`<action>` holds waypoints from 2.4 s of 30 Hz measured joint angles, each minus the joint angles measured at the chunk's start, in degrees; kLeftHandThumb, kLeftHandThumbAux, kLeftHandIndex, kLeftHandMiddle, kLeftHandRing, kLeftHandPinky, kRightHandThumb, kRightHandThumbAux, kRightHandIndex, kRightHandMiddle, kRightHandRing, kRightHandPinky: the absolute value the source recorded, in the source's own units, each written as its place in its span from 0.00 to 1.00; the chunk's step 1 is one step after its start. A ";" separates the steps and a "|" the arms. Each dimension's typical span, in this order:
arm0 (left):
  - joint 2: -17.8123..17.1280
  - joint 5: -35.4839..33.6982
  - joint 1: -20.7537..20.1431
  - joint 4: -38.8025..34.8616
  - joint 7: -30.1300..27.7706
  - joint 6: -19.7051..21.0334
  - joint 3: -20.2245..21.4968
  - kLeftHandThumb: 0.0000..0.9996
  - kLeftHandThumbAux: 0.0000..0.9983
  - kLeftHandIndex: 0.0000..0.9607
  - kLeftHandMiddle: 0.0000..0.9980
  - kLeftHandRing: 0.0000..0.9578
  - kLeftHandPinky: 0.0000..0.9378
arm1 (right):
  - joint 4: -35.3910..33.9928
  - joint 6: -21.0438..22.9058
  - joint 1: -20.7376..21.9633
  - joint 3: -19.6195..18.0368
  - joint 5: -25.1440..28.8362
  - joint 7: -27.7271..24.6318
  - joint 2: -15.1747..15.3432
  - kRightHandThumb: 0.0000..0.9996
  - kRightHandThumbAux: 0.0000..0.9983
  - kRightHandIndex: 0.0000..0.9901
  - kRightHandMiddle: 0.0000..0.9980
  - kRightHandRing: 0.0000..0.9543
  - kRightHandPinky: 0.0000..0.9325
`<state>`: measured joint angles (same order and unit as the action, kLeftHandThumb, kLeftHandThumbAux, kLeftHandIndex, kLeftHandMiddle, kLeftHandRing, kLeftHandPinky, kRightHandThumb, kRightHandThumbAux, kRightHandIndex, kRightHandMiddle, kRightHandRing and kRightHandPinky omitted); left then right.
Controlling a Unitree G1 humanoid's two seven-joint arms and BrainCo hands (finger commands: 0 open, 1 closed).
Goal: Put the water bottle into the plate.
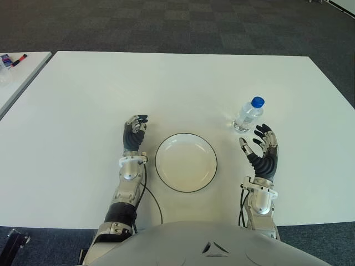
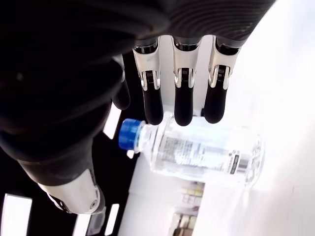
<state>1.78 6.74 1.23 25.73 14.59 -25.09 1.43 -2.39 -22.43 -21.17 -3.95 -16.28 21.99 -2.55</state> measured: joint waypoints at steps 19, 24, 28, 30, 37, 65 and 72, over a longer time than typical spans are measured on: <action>-0.31 0.04 -0.01 0.20 0.00 -0.37 0.05 0.72 0.71 0.43 0.33 0.36 0.41 | 4.88 0.19 2.68 -1.70 -2.97 6.22 0.22 0.62 0.72 0.11 0.17 0.18 0.25; -0.52 0.06 -0.03 0.27 0.00 -0.50 0.02 0.72 0.71 0.43 0.33 0.36 0.41 | 5.69 0.19 3.47 -1.85 -3.23 6.98 0.72 0.63 0.73 0.11 0.17 0.17 0.25; -0.73 0.04 -0.09 0.45 0.00 -0.51 0.02 0.72 0.71 0.43 0.34 0.37 0.42 | 6.46 0.19 3.69 -1.89 -3.23 7.16 1.09 0.64 0.73 0.11 0.17 0.17 0.25; -0.81 0.04 -0.10 0.55 0.00 -0.51 0.02 0.72 0.71 0.43 0.34 0.37 0.41 | 6.65 0.19 3.69 -1.90 -3.22 7.21 1.18 0.64 0.73 0.11 0.17 0.17 0.25; -0.94 0.02 -0.18 1.17 0.00 -0.59 0.02 0.72 0.71 0.43 0.34 0.37 0.42 | 7.16 0.19 3.83 -1.93 -3.22 7.49 1.32 0.61 0.72 0.10 0.16 0.17 0.24; -0.98 0.07 -0.29 1.34 0.00 -1.33 -0.07 0.72 0.71 0.43 0.33 0.35 0.40 | 14.17 15.93 10.63 0.30 -14.12 15.07 4.39 0.37 0.52 0.00 0.04 0.06 0.12; -0.99 0.07 -0.26 1.31 0.00 -1.22 -0.05 0.72 0.71 0.43 0.33 0.36 0.41 | 13.22 20.62 10.80 1.76 -16.76 16.17 4.77 0.34 0.51 0.00 0.05 0.08 0.14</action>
<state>0.79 6.81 0.97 27.04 14.59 -26.31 1.38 10.83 -1.81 -10.37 -2.19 -33.04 38.16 2.22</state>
